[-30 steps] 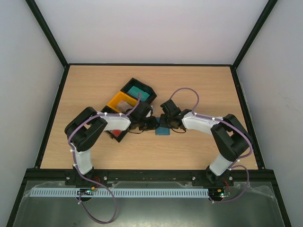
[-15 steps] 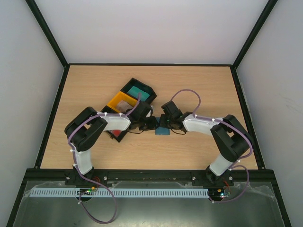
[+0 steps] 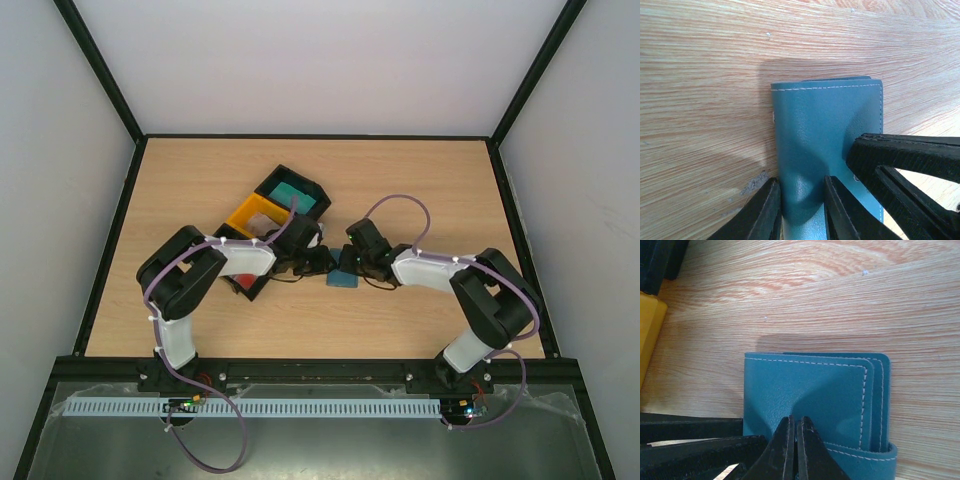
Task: Put the credit cards into the card holder
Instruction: Close the card holder at the center of the board.
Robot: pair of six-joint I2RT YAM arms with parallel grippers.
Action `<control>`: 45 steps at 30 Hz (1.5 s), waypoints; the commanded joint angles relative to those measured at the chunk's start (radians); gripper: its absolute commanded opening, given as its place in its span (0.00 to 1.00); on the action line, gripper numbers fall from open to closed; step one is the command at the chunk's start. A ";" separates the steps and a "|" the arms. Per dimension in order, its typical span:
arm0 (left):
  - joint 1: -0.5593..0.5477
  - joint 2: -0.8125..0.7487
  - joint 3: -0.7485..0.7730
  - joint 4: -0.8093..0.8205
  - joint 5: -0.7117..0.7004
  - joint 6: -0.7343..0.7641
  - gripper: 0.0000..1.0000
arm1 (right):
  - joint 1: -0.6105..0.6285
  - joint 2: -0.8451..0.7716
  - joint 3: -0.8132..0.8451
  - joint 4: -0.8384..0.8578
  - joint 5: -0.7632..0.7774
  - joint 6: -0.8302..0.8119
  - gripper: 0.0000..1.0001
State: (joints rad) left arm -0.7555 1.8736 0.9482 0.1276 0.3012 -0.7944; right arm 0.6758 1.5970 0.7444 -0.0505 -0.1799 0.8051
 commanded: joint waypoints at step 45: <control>0.009 0.084 -0.006 -0.088 -0.034 0.004 0.25 | 0.155 0.091 -0.370 0.106 0.059 0.148 0.02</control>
State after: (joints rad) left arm -0.7502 1.8828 0.9569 0.1207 0.3161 -0.7948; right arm 0.7860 1.6173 0.4637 0.4850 -0.0040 0.9283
